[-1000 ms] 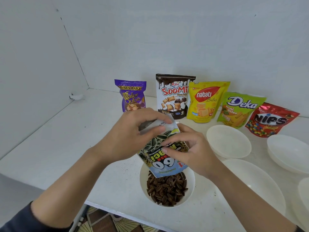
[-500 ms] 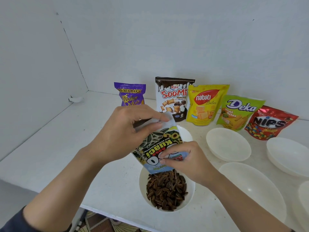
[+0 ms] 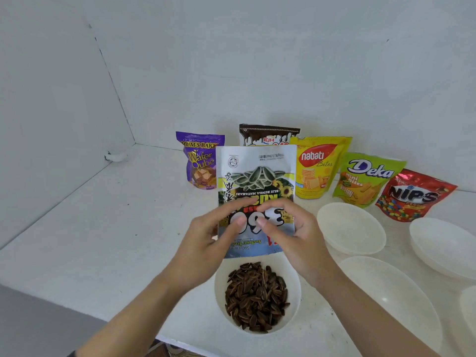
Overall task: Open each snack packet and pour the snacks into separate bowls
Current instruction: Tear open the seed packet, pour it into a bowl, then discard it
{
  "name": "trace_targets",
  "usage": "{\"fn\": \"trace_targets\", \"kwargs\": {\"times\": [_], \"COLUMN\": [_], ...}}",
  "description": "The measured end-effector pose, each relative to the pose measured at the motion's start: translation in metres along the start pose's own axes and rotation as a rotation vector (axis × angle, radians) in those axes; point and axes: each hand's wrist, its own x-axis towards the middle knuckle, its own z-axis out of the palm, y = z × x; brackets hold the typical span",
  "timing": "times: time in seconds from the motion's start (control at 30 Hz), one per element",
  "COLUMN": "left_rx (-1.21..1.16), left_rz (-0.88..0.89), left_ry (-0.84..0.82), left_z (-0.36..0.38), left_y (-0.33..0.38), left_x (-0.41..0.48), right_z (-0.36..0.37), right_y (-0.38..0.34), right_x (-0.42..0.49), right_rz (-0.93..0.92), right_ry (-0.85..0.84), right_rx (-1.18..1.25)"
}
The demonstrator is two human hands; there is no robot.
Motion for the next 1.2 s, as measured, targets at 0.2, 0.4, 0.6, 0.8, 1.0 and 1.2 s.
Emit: {"fn": "trace_targets", "kwargs": {"times": [0.2, 0.4, 0.6, 0.8, 1.0, 1.2], "left_rx": [-0.066, 0.019, -0.015, 0.106, 0.065, 0.131], "left_rz": [-0.161, -0.277, -0.373, -0.348, -0.308, -0.306], "left_ry": [0.067, -0.071, 0.015, -0.024, -0.056, -0.146], "left_z": [-0.009, -0.02, -0.023, -0.038, -0.042, -0.06], "left_y": [-0.011, -0.022, -0.035, -0.029, -0.018, -0.014], "left_x": [0.001, 0.001, -0.006, -0.008, -0.009, -0.002], "right_z": [-0.001, -0.016, -0.02, -0.001, 0.023, 0.038], "right_y": [0.009, 0.014, 0.028, 0.021, 0.001, 0.004], "right_x": [0.003, 0.001, 0.004, 0.016, 0.043, 0.053], "right_rz": [0.032, 0.175, 0.285, 0.152, 0.063, 0.002], "right_ry": [-0.004, -0.305, -0.269, -0.019, 0.179, -0.004], "right_rx": [-0.089, -0.095, -0.073, -0.01, 0.198, -0.037]}}
